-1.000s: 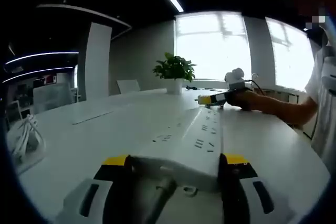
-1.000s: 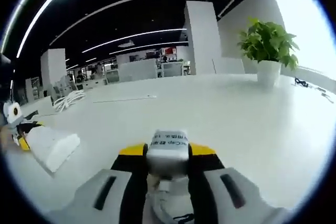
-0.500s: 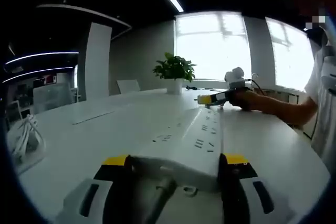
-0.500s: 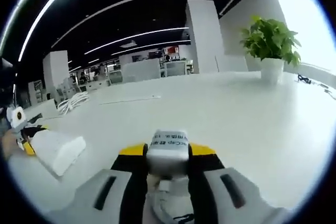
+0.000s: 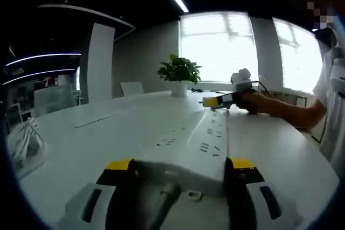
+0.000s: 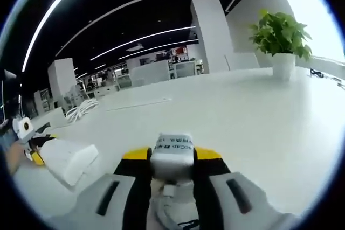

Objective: Straighten the power strip on the desk, plug the charger into it

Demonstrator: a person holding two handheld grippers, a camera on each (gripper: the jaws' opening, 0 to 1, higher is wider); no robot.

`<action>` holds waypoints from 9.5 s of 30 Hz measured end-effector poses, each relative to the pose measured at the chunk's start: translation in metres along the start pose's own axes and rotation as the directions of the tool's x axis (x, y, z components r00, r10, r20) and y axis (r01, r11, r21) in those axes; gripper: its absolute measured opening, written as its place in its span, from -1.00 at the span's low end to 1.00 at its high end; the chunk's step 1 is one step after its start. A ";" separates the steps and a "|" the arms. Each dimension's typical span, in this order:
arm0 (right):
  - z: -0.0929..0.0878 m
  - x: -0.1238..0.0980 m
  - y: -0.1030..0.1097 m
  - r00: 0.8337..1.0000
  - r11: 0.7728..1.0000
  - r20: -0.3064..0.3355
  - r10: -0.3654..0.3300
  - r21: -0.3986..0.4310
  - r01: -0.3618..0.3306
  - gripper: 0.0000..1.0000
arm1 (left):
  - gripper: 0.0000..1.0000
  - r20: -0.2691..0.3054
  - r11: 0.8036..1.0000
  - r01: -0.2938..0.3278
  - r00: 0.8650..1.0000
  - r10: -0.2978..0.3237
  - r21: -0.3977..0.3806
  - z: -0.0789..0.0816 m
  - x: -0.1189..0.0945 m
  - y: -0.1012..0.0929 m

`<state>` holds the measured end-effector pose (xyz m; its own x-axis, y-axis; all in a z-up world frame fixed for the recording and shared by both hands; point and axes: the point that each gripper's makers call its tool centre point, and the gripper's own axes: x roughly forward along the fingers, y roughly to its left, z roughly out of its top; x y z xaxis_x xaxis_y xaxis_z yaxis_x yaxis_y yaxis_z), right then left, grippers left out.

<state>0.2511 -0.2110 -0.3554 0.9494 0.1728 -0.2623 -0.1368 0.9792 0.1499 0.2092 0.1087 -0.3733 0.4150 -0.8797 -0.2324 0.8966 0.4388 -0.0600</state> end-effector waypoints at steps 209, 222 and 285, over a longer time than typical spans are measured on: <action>-0.021 -0.013 0.171 0.611 0.997 -0.792 -0.006 -0.050 -0.055 -0.44 | 0.36 -0.009 1.000 -0.030 1.000 0.030 -0.003 -0.001 0.000 -0.002; -0.026 -0.019 0.175 0.617 0.992 -0.787 -0.009 -0.083 -0.091 -0.40 | 0.36 -0.008 1.000 -0.029 1.000 0.029 -0.004 0.000 -0.001 -0.001; -0.021 -0.015 0.170 0.562 0.995 -0.826 -0.038 -0.085 -0.056 -0.42 | 0.32 -0.012 1.000 -0.030 0.999 0.030 -0.006 -0.001 -0.002 0.001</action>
<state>0.2073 -0.0445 -0.3461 0.3057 0.1475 -0.9406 -0.2136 0.9734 0.0832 0.2093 0.1107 -0.3737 0.4399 -0.8639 -0.2454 0.8828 0.4662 -0.0583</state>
